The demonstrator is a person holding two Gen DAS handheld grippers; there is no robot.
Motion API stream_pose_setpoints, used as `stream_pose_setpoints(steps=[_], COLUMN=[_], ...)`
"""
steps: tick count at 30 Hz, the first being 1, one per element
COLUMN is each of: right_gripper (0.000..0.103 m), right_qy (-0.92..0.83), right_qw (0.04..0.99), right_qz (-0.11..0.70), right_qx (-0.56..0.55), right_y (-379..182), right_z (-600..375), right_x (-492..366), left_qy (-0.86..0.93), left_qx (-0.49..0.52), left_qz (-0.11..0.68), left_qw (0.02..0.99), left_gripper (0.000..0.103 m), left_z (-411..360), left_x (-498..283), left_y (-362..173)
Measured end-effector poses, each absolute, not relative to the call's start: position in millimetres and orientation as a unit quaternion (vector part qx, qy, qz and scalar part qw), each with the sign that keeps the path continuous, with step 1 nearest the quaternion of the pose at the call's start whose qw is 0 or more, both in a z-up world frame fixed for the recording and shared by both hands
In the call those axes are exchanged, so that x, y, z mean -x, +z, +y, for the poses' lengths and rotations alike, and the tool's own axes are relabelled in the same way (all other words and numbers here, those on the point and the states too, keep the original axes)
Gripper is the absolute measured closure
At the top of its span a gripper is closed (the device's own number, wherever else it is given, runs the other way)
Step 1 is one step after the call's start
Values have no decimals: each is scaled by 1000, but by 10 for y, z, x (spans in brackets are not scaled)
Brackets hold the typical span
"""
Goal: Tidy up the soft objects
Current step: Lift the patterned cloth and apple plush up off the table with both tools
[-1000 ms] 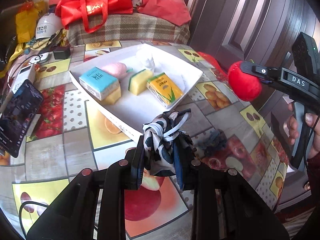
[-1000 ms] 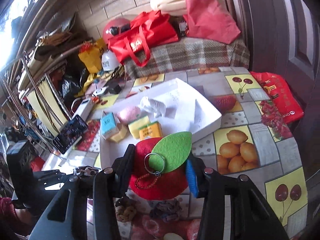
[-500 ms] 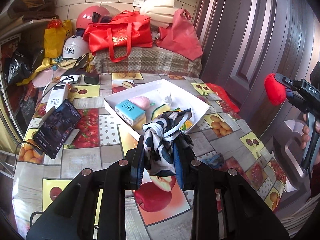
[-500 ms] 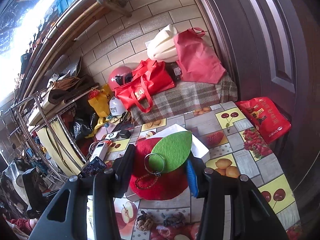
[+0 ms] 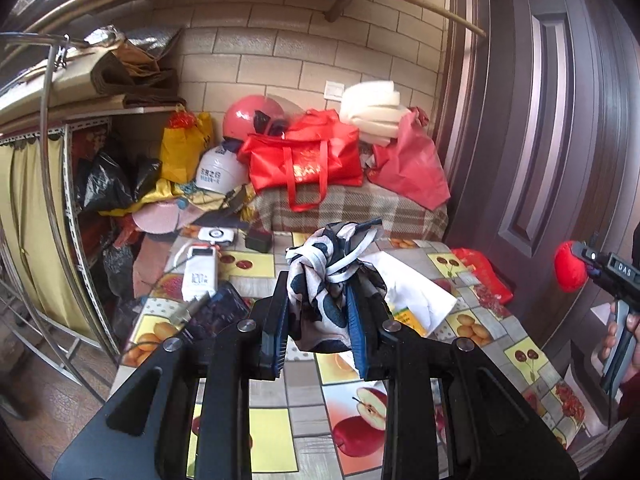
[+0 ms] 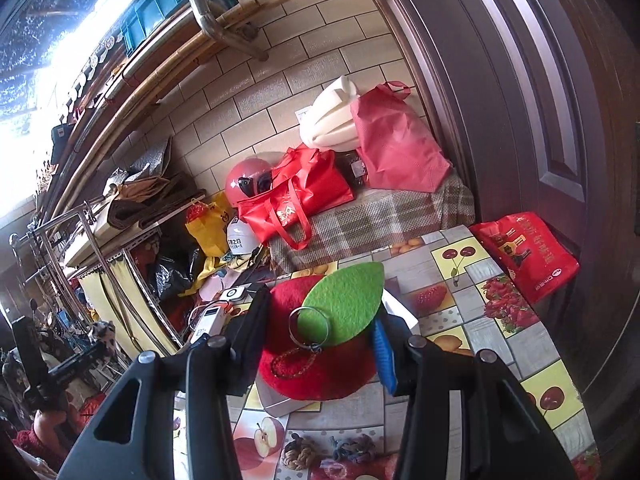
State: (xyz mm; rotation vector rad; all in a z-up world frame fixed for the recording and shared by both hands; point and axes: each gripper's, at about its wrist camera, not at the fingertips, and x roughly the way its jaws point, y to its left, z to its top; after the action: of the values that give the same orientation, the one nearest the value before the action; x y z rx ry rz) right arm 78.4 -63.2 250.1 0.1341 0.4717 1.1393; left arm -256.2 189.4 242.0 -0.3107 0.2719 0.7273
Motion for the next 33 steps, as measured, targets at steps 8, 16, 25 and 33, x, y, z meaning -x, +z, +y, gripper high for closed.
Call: stream_pose_setpoints(steps=[8, 16, 25, 33], right_gripper=[57, 57, 57, 57], right_qy=[542, 542, 542, 541], right_qw=[813, 812, 811, 811], right_qz=[204, 206, 207, 209], right_qx=[-69, -74, -74, -73], right_y=[2605, 2606, 2614, 2609], right_z=[-674, -682, -673, -660], right_x=[-777, -805, -803, -797], left_qy=[383, 389, 389, 388], left_qx=[129, 137, 136, 138], left_qz=[61, 54, 53, 54], left_qw=[913, 909, 910, 910], left_gripper=[78, 78, 78, 78], left_z=[1934, 1970, 1939, 1949], left_x=[2881, 2941, 2894, 2887], left_y=[2893, 2904, 2918, 2921])
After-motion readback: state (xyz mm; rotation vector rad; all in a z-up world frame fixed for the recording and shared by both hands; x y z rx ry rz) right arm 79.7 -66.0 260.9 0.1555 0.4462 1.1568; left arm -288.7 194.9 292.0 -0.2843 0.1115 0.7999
